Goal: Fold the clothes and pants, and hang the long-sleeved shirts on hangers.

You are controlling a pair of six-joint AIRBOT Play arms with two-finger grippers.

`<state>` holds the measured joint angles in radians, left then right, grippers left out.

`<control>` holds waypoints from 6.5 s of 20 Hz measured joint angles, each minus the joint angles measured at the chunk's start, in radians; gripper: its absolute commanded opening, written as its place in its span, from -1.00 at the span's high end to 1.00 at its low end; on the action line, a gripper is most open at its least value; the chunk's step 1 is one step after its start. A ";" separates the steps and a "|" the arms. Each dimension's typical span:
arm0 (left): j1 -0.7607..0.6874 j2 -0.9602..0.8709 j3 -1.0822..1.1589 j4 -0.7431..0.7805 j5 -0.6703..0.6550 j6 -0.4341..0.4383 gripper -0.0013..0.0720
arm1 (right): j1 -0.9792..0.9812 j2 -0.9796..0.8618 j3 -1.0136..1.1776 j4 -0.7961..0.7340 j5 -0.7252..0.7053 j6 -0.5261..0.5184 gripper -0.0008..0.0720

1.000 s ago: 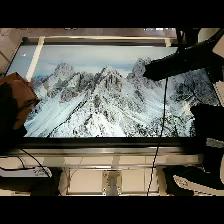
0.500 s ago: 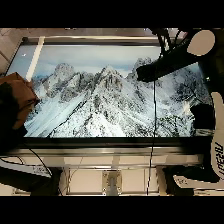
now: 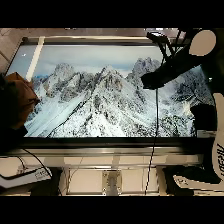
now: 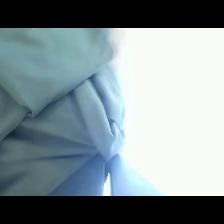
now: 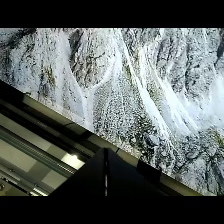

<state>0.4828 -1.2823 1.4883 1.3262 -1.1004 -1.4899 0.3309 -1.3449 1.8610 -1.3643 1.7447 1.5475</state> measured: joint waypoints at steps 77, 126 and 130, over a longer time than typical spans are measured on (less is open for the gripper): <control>-0.856 -0.200 -0.270 -0.355 0.101 0.237 -0.54 | -0.122 -0.127 -0.383 0.058 -0.464 -0.196 0.97; -0.702 0.047 -0.766 -0.655 0.653 0.266 0.90 | -0.452 -0.157 -0.869 0.478 -0.780 -0.314 0.07; -0.697 0.047 -0.764 -0.644 0.644 0.267 0.90 | -0.460 -0.175 -0.867 0.547 -0.780 -0.355 0.96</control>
<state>-0.2138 -1.2350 0.7246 0.6827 -0.4568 -1.2228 -0.1291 -1.5196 0.9939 -0.8173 0.9646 1.1923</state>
